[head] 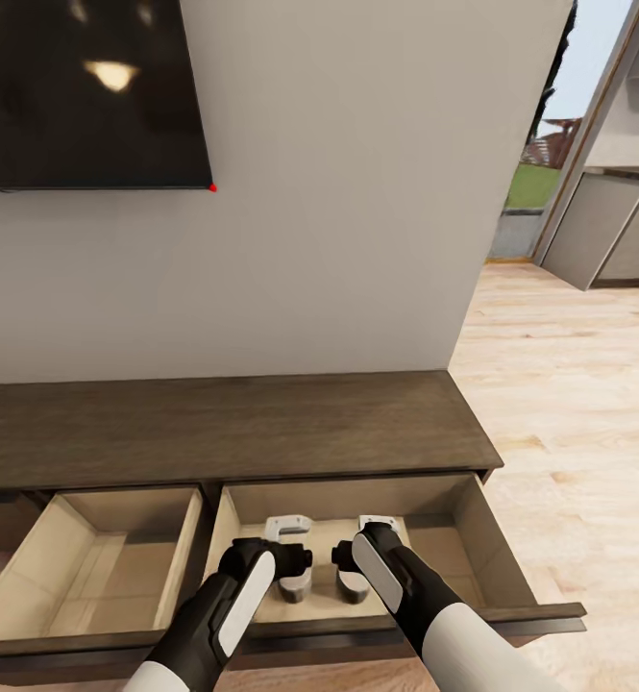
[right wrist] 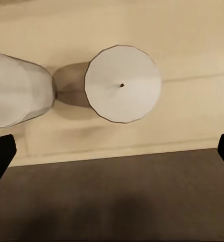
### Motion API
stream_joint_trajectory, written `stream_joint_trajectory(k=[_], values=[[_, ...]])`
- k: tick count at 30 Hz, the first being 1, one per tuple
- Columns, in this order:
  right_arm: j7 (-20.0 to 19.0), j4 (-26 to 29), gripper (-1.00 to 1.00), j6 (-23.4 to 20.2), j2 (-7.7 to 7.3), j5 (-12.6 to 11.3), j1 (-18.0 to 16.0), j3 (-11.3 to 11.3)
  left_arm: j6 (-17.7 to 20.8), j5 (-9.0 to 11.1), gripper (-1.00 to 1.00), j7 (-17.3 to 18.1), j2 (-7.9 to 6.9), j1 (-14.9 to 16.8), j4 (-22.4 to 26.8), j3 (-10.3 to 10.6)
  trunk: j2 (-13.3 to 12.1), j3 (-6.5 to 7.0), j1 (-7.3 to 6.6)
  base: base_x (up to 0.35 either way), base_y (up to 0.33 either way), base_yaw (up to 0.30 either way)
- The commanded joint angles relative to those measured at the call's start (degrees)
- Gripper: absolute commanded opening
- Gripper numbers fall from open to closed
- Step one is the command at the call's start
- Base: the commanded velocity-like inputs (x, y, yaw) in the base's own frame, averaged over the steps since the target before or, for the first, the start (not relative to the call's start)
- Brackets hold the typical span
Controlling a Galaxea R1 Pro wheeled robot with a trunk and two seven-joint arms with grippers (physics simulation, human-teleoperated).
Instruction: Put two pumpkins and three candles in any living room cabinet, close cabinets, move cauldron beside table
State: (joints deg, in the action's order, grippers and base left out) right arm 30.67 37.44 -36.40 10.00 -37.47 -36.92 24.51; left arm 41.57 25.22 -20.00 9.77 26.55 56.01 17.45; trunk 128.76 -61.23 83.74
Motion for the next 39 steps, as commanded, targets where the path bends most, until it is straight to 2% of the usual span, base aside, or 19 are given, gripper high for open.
stream_joint_trajectory(k=[1,5,9,20,25,28,29,32,39], values=[[0.00,0.03,1.00,-0.03,0.00,-0.03,0.00,-0.03,0.42,0.00,1.00,-0.01,-0.02,0.00,0.38,-0.08,-0.42,0.18,-0.22,-0.035,0.000,0.000],[-0.07,0.43,1.00,-0.17,0.00,-0.18,0.00,-0.24,1.33,0.01,1.00,-0.03,-0.06,0.00,1.01,-2.69,-2.02,0.90,-1.10,-0.199,0.000,0.000],[-0.45,0.68,1.00,-0.24,0.00,-0.23,0.00,-0.33,2.53,0.03,1.00,-0.04,-0.03,0.00,1.33,-3.85,-3.62,1.62,-1.98,-0.078,0.000,0.000],[-0.57,0.89,1.00,-0.27,0.00,-0.65,-0.08,-0.69,3.56,0.10,1.00,-0.04,-0.02,0.00,1.47,-4.18,-8.04,3.60,-4.40,-0.005,0.000,0.000],[-0.28,4.74,1.00,-0.77,0.00,-0.76,-0.03,-1.09,3.84,0.10,1.00,-0.04,-0.02,0.00,1.51,-4.18,-10.04,4.49,-5.50,0.000,0.000,0.000],[-0.24,6.72,1.00,-1.39,0.00,-0.87,0.05,-1.92,4.19,0.10,1.00,-0.04,-0.07,0.00,1.65,-4.18,-11.25,5.03,-6.15,0.000,0.000,0.000],[-0.21,7.55,1.00,-3.59,0.00,-0.93,0.08,-4.39,5.07,0.03,1.00,-0.04,-0.15,0.00,2.51,-4.29,-11.65,5.21,-6.37,-0.213,0.000,0.000],[-0.22,7.74,1.00,-5.35,0.00,-0.89,0.09,-6.08,5.54,0.03,1.00,-0.04,-0.18,0.00,2.76,-4.90,-12.85,5.75,-7.03,-0.233,0.000,0.000],[-0.20,7.86,1.00,-6.45,0.00,-0.87,0.10,-7.25,5.80,0.03,1.00,-0.04,-0.19,0.00,3.05,-6.18,-15.66,7.01,-8.57,-0.042,0.000,0.000]])
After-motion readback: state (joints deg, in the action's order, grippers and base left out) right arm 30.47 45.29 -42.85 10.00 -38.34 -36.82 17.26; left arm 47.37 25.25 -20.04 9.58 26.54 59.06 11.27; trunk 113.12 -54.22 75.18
